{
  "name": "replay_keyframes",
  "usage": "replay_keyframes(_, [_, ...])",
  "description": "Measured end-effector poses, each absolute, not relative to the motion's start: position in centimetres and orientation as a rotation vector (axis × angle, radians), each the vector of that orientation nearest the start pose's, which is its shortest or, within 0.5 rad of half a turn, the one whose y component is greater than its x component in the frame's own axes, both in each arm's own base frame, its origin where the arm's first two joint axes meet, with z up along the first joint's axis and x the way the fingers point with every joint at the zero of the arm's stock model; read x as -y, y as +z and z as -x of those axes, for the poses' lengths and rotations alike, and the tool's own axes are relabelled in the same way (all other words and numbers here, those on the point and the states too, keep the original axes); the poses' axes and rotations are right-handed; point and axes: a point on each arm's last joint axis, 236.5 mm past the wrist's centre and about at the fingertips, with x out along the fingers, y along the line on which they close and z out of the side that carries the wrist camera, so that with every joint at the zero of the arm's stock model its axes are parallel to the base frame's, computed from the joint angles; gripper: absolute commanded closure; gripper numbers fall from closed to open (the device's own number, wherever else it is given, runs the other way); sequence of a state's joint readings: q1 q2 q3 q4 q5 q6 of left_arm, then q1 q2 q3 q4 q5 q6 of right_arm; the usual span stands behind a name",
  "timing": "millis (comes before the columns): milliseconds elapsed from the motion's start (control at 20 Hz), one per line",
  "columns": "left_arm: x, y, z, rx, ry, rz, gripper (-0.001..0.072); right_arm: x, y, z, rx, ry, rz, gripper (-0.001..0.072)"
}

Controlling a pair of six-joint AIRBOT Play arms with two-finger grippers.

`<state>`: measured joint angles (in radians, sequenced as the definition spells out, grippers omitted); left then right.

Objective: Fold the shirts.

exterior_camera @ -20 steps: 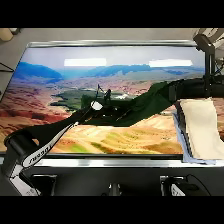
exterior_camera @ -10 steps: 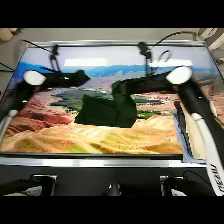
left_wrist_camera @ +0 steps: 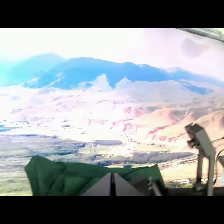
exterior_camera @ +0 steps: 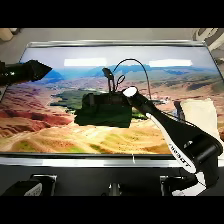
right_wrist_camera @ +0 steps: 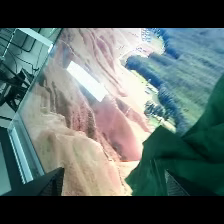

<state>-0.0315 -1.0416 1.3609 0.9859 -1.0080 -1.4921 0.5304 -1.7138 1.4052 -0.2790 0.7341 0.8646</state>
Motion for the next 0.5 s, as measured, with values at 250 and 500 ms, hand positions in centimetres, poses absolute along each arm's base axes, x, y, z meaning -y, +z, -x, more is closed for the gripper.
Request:
replay_keyframes(250, [11.2,23.0,-39.8,-0.691,-0.389,0.322,0.068,-30.2,2.4,-41.8,-1.044,0.958,-0.205,0.0038])
replay_keyframes(500, [10.8,21.3,-39.6,-0.729,-0.369,0.303,0.068,-18.5,-5.0,-38.2,-1.401,0.721,-0.11,0.0041])
